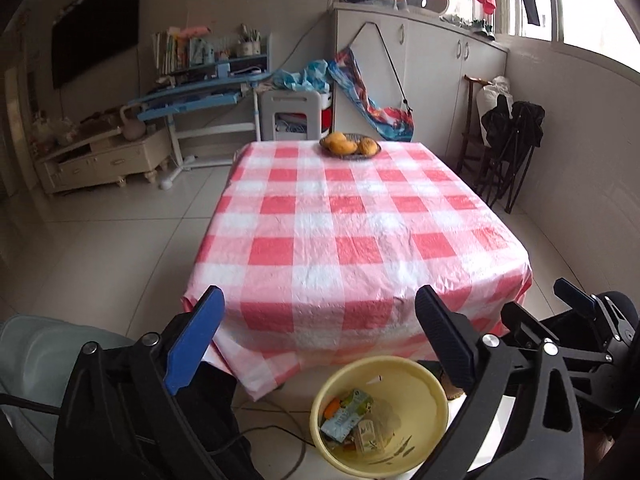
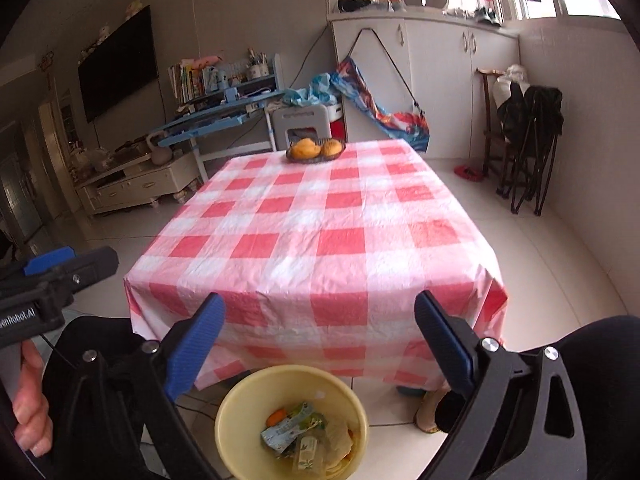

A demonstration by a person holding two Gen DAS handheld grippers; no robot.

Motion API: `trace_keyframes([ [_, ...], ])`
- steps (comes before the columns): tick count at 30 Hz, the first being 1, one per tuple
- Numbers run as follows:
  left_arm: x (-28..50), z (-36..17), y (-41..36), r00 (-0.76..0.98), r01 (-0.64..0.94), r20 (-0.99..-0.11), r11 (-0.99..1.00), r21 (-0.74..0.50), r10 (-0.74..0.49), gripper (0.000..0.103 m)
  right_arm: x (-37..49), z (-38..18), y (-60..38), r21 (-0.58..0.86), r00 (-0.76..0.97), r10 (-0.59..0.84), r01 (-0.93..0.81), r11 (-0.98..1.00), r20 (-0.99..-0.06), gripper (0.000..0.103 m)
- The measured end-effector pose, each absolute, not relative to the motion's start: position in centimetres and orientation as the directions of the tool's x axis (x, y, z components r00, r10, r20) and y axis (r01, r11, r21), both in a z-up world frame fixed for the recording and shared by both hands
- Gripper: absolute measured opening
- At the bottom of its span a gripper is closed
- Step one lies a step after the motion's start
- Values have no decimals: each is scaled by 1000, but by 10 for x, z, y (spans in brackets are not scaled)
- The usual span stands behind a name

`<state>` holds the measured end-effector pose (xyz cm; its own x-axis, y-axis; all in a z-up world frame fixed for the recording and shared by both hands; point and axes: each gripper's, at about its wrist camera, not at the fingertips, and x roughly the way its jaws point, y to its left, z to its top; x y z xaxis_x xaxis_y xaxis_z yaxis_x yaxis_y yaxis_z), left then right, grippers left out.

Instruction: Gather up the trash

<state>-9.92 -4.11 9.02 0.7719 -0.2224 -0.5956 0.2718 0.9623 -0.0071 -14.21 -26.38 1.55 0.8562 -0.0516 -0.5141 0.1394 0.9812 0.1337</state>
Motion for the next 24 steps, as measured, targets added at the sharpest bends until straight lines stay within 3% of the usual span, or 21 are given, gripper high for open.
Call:
trace_keyframes([
  [4,-103,113,-27,815,245,-532,969,-40,-228,96,-156,31,-253,34,906,-116,142,989,-408,96],
  [7,-104,121,-18,829,222,-512,973,-65,-224,96,-158,35,-253,8,917,-129,142,990,-378,96],
  [24,-109,120,-7,861,139,-484,988,-73,-157,96,-150,26,-253,2,900,-138,152,988,-413,96],
])
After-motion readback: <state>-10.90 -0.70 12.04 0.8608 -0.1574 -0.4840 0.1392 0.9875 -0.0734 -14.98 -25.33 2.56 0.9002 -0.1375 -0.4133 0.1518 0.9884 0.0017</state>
